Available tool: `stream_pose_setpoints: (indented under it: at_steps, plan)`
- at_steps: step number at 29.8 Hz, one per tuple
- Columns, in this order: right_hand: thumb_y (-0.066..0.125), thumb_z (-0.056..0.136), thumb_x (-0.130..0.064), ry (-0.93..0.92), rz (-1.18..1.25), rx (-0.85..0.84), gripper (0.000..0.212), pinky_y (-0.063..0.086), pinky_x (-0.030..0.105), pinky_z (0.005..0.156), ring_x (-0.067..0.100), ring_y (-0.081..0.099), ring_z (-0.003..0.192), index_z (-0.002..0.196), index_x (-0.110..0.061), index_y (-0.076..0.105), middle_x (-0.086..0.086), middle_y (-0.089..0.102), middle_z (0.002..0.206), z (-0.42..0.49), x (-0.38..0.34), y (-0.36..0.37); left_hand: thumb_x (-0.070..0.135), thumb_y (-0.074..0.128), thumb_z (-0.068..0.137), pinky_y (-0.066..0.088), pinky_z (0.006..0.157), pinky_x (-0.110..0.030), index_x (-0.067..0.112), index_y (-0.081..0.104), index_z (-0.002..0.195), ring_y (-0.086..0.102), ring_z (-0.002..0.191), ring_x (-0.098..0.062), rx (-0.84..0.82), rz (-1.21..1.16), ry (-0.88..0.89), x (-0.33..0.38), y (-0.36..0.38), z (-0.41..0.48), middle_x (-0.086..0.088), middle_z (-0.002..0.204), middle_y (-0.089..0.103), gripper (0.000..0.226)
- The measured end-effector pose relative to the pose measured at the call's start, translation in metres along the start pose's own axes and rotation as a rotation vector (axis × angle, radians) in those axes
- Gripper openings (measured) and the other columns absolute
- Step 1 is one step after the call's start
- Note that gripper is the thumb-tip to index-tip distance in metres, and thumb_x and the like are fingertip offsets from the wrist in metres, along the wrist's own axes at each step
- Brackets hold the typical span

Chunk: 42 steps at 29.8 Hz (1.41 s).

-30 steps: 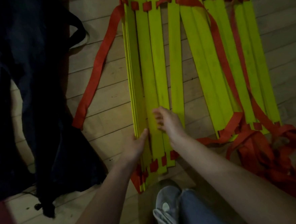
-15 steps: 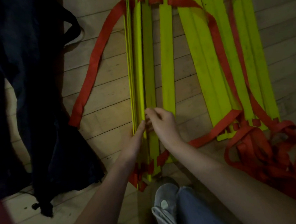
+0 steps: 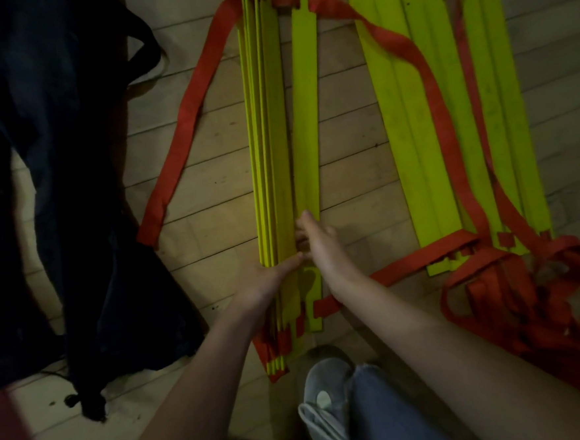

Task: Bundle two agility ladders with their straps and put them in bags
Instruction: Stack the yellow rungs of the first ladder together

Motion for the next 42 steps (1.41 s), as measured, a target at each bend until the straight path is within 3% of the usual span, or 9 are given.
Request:
stream_pose_setpoints:
  at_steps: [7, 12, 16, 21, 26, 35, 38, 40, 42]
  plan:
    - [0.030, 0.098, -0.037, -0.227, -0.166, 0.093, 0.042, 0.040, 0.014, 0.054, -0.003, 0.053, 0.057, 0.090, -0.019, 0.067, -0.010, 0.053, 0.067, -0.011, -0.024, -0.023, 0.008, 0.060, 0.087, 0.057, 0.064, -0.034, 0.007, 0.061, 0.108, 0.067, 0.071, -0.022, -0.086, -0.087, -0.036, -0.007, 0.008, 0.004, -0.012, 0.089, 0.068, 0.021]
    - [0.032, 0.100, -0.030, -0.291, -0.213, 0.257, 0.039, 0.034, 0.032, 0.104, 0.018, 0.042, 0.125, 0.132, -0.013, 0.046, 0.006, 0.047, 0.133, -0.008, -0.030, -0.036, -0.002, 0.052, 0.090, 0.049, 0.041, -0.025, 0.002, 0.058, 0.106, 0.059, 0.045, -0.016, -0.092, -0.232, -0.052, -0.009, 0.013, 0.002, -0.009, 0.067, 0.064, 0.018]
    - [0.031, 0.100, -0.030, -0.200, -0.099, 0.273, 0.045, 0.026, 0.026, 0.106, 0.019, 0.035, 0.132, 0.140, -0.010, 0.036, 0.007, 0.038, 0.144, -0.002, -0.027, -0.034, 0.002, 0.053, 0.091, 0.053, 0.051, -0.028, 0.010, 0.062, 0.094, 0.063, 0.056, -0.017, -0.023, -0.153, -0.018, -0.012, 0.000, 0.004, -0.002, 0.063, 0.068, 0.012]
    - [0.052, 0.094, -0.018, -0.084, 0.023, 0.213, 0.041, 0.040, 0.022, 0.083, 0.016, 0.054, 0.095, 0.132, -0.004, 0.045, 0.008, 0.060, 0.108, 0.005, -0.020, -0.033, 0.009, 0.054, 0.092, 0.051, 0.070, -0.038, 0.015, 0.060, 0.087, 0.059, 0.070, -0.022, 0.037, -0.060, 0.041, -0.011, -0.004, 0.002, -0.005, 0.074, 0.061, 0.010]
    - [0.060, 0.086, -0.004, -0.227, -0.082, 0.235, 0.023, 0.038, 0.002, 0.056, 0.001, 0.048, 0.066, 0.109, -0.003, 0.063, -0.009, 0.052, 0.073, -0.005, -0.027, -0.031, 0.014, 0.056, 0.091, 0.054, 0.057, -0.028, 0.007, 0.062, 0.102, 0.062, 0.059, -0.012, 0.020, -0.050, 0.086, -0.010, -0.002, 0.001, -0.003, 0.073, 0.064, 0.014]
    - [0.046, 0.094, -0.035, -0.166, -0.048, -0.033, 0.019, 0.044, 0.032, 0.087, 0.018, 0.055, 0.106, 0.108, -0.025, 0.056, 0.000, 0.058, 0.110, -0.008, -0.033, -0.001, 0.009, 0.075, 0.075, 0.049, 0.054, -0.023, 0.000, 0.062, 0.097, 0.060, 0.068, -0.023, 0.010, 0.157, 0.266, 0.001, 0.000, 0.004, -0.012, 0.077, 0.062, 0.027]
    - [0.057, 0.087, -0.042, -0.059, 0.058, -0.109, 0.063, 0.039, 0.030, 0.099, 0.021, 0.044, 0.126, 0.140, -0.020, 0.031, 0.003, 0.045, 0.138, 0.004, -0.045, 0.014, 0.011, 0.076, 0.075, 0.042, 0.044, -0.008, 0.009, 0.052, 0.107, 0.055, 0.064, -0.011, 0.097, 0.212, 0.219, -0.009, -0.002, -0.006, -0.002, 0.079, 0.058, 0.040]
    - [0.070, 0.067, -0.055, 0.003, 0.061, -0.067, 0.088, 0.043, 0.039, 0.099, 0.024, 0.052, 0.116, 0.139, -0.023, 0.030, 0.004, 0.052, 0.130, 0.013, -0.057, 0.017, 0.010, 0.076, 0.075, 0.042, 0.045, -0.007, 0.017, 0.043, 0.112, 0.054, 0.065, -0.004, 0.080, 0.228, 0.199, -0.015, 0.006, -0.013, 0.005, 0.079, 0.055, 0.051]
    - [0.074, 0.070, -0.043, 0.020, 0.073, 0.001, 0.063, 0.049, 0.026, 0.069, 0.017, 0.058, 0.073, 0.118, -0.017, 0.042, 0.005, 0.057, 0.087, 0.015, -0.072, 0.013, 0.012, 0.077, 0.074, 0.043, 0.052, -0.007, 0.020, 0.035, 0.116, 0.056, 0.076, -0.008, -0.039, 0.297, 0.202, -0.017, 0.020, -0.016, 0.007, 0.089, 0.054, 0.059]
Point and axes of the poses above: each hand's wrist, its own z-axis towards the middle knuckle, its own y-axis out of the palm, x = y × z, the point moved 9 cm from there along z, towards the middle knuckle
